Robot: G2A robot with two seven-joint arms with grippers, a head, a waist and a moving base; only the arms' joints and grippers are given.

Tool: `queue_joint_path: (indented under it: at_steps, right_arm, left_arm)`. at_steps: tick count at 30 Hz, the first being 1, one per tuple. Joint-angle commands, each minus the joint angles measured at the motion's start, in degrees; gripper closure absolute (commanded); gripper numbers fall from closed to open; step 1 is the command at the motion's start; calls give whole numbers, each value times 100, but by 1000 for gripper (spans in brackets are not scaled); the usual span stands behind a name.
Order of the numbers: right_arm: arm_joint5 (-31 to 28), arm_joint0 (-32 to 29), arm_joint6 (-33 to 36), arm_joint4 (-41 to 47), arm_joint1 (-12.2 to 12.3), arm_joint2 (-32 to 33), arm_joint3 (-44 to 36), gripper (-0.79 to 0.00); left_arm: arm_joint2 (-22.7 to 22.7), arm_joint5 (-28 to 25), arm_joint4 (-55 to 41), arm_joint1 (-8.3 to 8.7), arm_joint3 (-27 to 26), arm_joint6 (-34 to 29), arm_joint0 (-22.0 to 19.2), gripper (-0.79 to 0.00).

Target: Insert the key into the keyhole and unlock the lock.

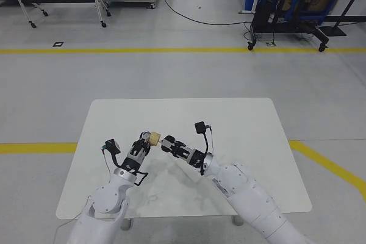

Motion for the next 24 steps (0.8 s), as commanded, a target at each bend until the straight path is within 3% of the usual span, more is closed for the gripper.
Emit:
queue_joint_path:
  at_steps: [1,11,12,13,14,24]
  right_arm:
    - [-4,12,5,-3,-4,-7,17,0]
    - [37,67,96,-2,-13,-3,31,0]
    - [34,66,95,23,-15,0,30,-58]
    - [32,69,98,31,-16,3,32,-271]
    - [25,68,92,42,-17,7,32,-329]
    - [-30,5,84,108,-1,117,0,-332]
  left_arm:
    - [20,4,41,-3,0,-31,-5,0]
    - [14,-99,231,-1,18,-156,-11,0]
    - [11,-95,229,-2,22,-162,-10,0]
    - [8,-89,221,-3,23,-169,-12,0]
    - [4,-79,208,-3,28,-178,-14,0]
    - [-118,140,-201,-11,90,-284,-53,0]
